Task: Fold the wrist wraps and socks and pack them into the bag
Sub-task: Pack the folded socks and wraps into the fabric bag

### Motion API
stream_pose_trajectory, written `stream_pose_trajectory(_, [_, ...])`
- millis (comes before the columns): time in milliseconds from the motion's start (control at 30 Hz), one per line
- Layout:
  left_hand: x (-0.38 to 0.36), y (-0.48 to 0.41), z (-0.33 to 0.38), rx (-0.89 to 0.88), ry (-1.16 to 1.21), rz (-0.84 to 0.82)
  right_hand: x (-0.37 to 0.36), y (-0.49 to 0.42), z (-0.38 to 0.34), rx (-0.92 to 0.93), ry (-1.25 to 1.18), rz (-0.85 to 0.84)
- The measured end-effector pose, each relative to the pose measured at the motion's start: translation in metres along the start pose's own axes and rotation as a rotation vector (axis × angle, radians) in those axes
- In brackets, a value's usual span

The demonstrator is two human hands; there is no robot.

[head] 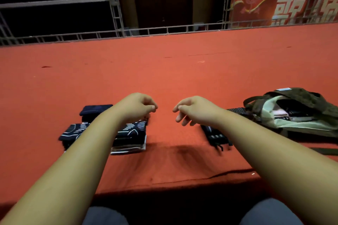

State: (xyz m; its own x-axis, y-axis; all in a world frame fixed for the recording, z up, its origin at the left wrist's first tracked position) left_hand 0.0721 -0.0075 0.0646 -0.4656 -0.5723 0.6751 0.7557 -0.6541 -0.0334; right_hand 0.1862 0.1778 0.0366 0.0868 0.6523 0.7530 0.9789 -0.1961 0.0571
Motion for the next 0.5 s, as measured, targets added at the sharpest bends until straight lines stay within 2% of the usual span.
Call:
stream_pose_trajectory(167, [0.029, 0.03, -0.061, 0.086, -0.222, 0.136, -0.052, -0.02, -0.03, -0.006, -0.051, -0.102])
stream_pose_trajectory(333, [0.033, 0.039, -0.107, 0.103, -0.249, 0.199, -0.094, -0.036, -0.039, -0.032, -0.015, -0.136])
stream_pose_trajectory(500, [0.022, 0.033, -0.131, 0.13, -0.256, 0.151, -0.13, -0.063, -0.034, -0.065, 0.017, -0.093])
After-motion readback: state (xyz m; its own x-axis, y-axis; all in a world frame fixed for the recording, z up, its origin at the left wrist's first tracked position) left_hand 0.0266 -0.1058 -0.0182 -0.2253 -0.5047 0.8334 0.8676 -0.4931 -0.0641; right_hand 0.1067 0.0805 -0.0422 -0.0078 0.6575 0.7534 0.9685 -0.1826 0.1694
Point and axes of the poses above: each hand's wrist, its own y-axis away from the middle knuckle, its own x-axis out of the back of the hand, z = x × y, the point moved 5 cm from there along -y, towards the middle knuckle, and after that the axes turned 14 degrees about y, right-handed, at the moved point
